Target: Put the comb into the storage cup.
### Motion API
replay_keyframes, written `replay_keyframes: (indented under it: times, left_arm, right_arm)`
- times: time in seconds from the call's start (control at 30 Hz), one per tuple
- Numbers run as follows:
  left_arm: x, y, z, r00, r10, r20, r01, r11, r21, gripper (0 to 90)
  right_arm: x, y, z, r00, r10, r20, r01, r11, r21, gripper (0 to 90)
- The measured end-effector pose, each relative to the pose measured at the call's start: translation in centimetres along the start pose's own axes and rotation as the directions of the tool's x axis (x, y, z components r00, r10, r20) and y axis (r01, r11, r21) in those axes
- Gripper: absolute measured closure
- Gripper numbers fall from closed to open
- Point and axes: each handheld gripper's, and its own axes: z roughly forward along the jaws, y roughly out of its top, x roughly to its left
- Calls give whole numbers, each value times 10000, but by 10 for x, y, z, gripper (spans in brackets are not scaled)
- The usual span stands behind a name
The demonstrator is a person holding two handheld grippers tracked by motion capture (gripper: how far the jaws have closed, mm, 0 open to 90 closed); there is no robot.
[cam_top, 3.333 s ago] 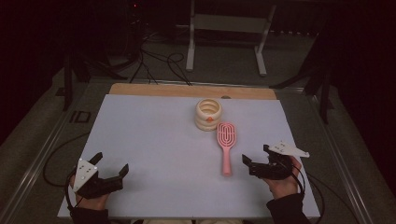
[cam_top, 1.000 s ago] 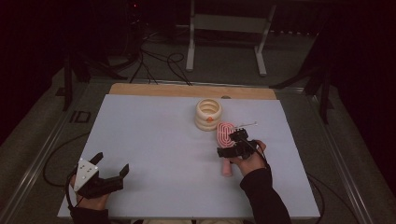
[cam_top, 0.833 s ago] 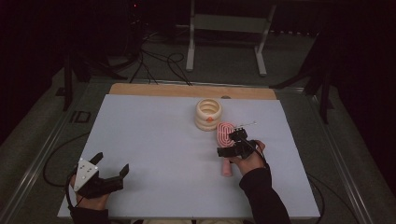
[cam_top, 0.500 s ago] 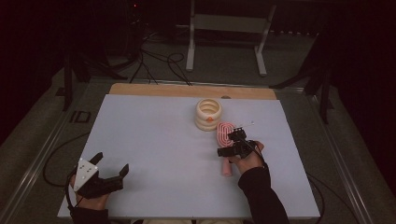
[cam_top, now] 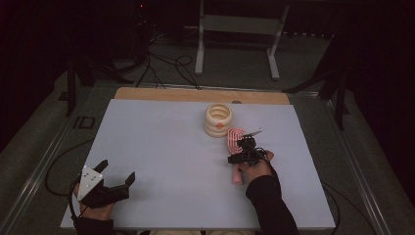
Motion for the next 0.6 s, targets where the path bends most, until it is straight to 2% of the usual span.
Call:
replay_keyframes:
  times: [0.07,0.1,0.23,0.27,0.3,0.33,0.6]
  left_arm:
    - [0,0,0,10000,8,-2,-8,10000,5,3]
    - [0,0,0,10000,8,-2,-8,10000,3,3]
    - [0,0,0,10000,35,-6,-35,10000,25,3]
    - [0,0,0,10000,14,-8,-14,10000,9,3]
    - [0,0,0,10000,14,-8,-14,10000,9,3]
    - [0,0,0,10000,41,6,-41,10000,28,3]
    - [0,0,0,10000,20,-13,-20,10000,12,3]
  right_arm:
    - [0,0,0,10000,35,-22,-35,10000,-20,288]
    - [1,1,0,10000,83,-4,-83,10000,-50,339]
    - [2,1,0,10000,57,47,-56,10000,-66,359]
    - [4,0,2,10000,19,26,-19,10000,21,401]
    - [4,0,2,10000,19,26,-19,10000,21,401]
    - [5,0,4,10000,-24,17,23,10000,91,462]
    - [7,-1,5,9996,-236,130,234,9996,127,540]
